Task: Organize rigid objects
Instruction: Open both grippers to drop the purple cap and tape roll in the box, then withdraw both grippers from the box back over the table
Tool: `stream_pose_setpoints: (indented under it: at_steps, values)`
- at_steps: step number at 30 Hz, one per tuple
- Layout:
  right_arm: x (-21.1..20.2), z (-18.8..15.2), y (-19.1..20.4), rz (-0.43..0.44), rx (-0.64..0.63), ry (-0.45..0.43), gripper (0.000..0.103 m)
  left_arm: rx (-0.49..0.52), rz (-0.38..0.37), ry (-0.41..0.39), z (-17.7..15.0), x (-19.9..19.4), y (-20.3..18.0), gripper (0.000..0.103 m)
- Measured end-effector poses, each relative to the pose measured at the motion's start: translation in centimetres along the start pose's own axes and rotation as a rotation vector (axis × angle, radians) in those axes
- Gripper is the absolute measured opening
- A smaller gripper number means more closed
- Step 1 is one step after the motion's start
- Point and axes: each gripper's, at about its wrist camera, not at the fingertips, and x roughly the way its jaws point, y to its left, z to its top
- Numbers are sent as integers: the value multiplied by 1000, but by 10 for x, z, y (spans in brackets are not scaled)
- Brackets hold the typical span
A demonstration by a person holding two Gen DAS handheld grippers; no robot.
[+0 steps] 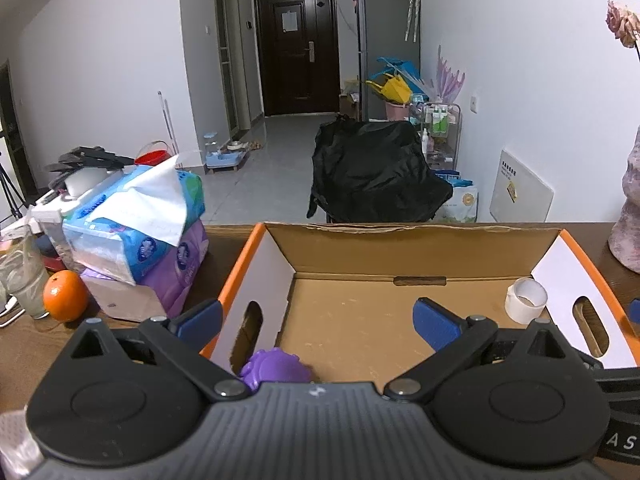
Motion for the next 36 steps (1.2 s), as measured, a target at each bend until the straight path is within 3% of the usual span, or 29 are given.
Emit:
stream_pose_setpoints:
  at_steps: [15, 36]
  values:
    - [-53, -4, 1, 24, -6, -59, 103, -39, -29, -43, -7, -49, 15, 103]
    - [-178, -48, 4, 78, -59, -176, 103, -46, -68, -154, -47, -170, 31, 103]
